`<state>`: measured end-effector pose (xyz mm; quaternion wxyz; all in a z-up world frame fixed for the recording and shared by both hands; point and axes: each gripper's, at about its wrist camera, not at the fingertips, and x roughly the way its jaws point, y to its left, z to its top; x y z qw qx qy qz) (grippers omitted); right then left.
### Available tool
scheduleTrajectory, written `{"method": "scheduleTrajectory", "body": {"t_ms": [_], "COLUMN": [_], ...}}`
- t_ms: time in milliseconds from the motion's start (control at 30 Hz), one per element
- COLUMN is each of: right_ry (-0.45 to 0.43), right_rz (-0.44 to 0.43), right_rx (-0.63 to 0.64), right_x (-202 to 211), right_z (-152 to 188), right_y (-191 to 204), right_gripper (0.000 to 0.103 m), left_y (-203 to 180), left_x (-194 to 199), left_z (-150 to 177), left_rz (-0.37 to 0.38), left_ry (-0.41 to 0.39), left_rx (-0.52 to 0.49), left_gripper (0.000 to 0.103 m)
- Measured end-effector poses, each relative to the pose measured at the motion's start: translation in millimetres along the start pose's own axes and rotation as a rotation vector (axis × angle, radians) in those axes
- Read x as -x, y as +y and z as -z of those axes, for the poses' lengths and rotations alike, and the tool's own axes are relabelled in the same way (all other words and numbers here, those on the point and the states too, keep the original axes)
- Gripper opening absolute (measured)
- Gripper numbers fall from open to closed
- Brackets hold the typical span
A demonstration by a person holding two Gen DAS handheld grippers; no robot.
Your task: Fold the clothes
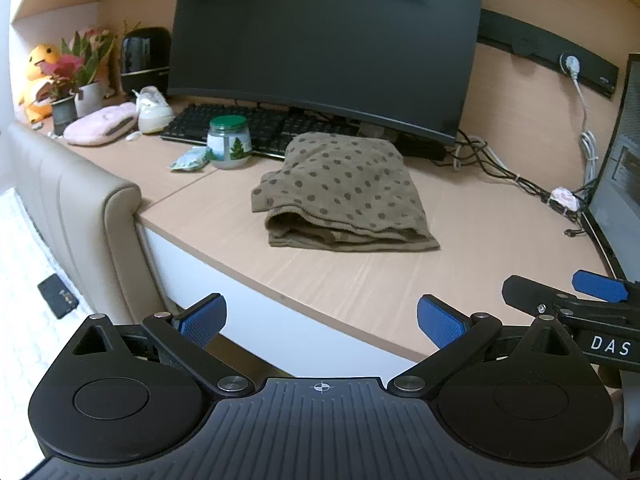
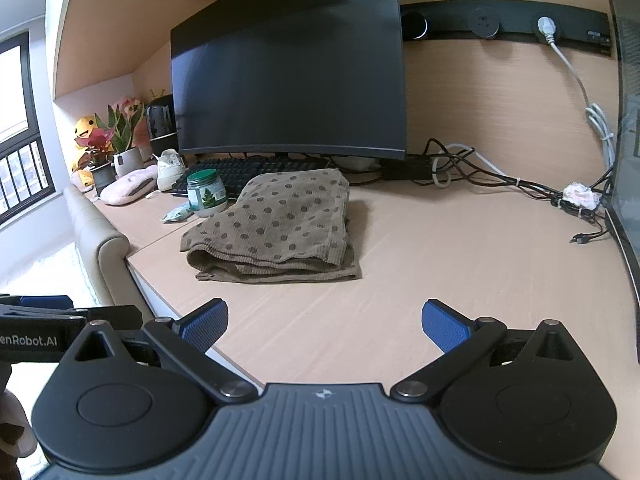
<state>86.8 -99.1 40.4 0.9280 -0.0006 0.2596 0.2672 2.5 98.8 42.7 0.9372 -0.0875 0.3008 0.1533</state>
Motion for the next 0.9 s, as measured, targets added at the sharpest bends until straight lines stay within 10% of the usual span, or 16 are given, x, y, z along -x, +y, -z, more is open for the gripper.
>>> {"method": "scheduleTrajectory", "body": {"t_ms": [900], "right_ry": [0.011], "right_rz": [-0.037], "right_rx": [0.017], "right_x": [-7.2], "right_z": [-1.3], "right_y": [9.0], "right_gripper": [0.103], "left_y": [13.5], "left_x": [6.9], "left_z": [2.6], "left_rz": [-0.044], "left_ry": [-0.009], "left_rx": [0.036], "left_gripper": [0.103]}}
